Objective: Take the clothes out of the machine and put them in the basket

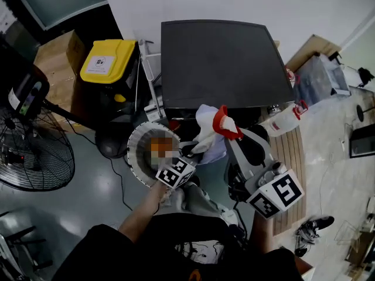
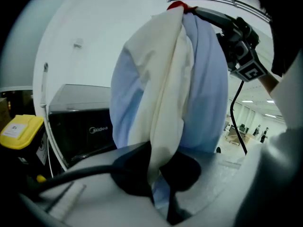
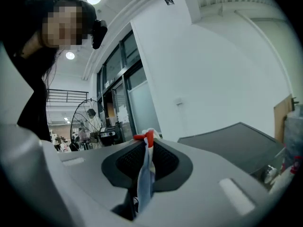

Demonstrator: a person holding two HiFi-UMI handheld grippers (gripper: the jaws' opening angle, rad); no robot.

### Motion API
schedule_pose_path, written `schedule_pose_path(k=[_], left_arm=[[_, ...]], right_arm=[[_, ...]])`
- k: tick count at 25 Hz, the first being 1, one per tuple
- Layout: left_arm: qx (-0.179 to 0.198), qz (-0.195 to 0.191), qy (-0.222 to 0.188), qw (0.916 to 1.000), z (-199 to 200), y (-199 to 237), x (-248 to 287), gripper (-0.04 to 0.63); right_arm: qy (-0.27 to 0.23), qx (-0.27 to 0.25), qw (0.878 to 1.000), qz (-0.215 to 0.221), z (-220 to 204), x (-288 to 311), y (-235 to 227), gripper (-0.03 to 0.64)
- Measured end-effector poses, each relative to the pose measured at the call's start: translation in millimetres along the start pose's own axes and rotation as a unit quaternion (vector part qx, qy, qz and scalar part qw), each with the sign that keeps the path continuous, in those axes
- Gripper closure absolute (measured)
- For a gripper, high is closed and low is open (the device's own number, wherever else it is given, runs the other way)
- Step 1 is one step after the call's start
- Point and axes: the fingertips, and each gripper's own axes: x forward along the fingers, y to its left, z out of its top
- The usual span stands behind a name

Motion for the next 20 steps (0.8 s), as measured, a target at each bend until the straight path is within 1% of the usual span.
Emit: schedule_pose_path(k=[2,5,9,13,16,20], left_arm=[[-0.011,0.018,-0.015,0.9997,8,8,-14,0.574],[-0.019,0.051,-0.029,0.9981,15,21,-38,0.574],[-0.034,0.097,-0.048,0.9936,18,42,-74,0.574],[-0.057,0.150,-0.062,0.9851,16,67,-111,0.574],[-0.068,0.186,-0.072,0.9775,16,81,-146,0.574],[-0.079,0.216,-0.097,0.9683,22,95,-190,0.574]], right_arm=[[-0.009,0.002,1.000,0.014,6,4,0,0.558],[-0.015,0.005,0.999,0.038,12,16,0,0.558],[-0.015,0.008,0.997,0.074,13,38,9,0.558],[-0.004,0.001,0.993,0.114,8,61,26,0.560],[0.007,-0.004,0.991,0.136,-1,80,43,0.560],[0.033,-0.018,0.988,0.148,-25,107,66,0.560]])
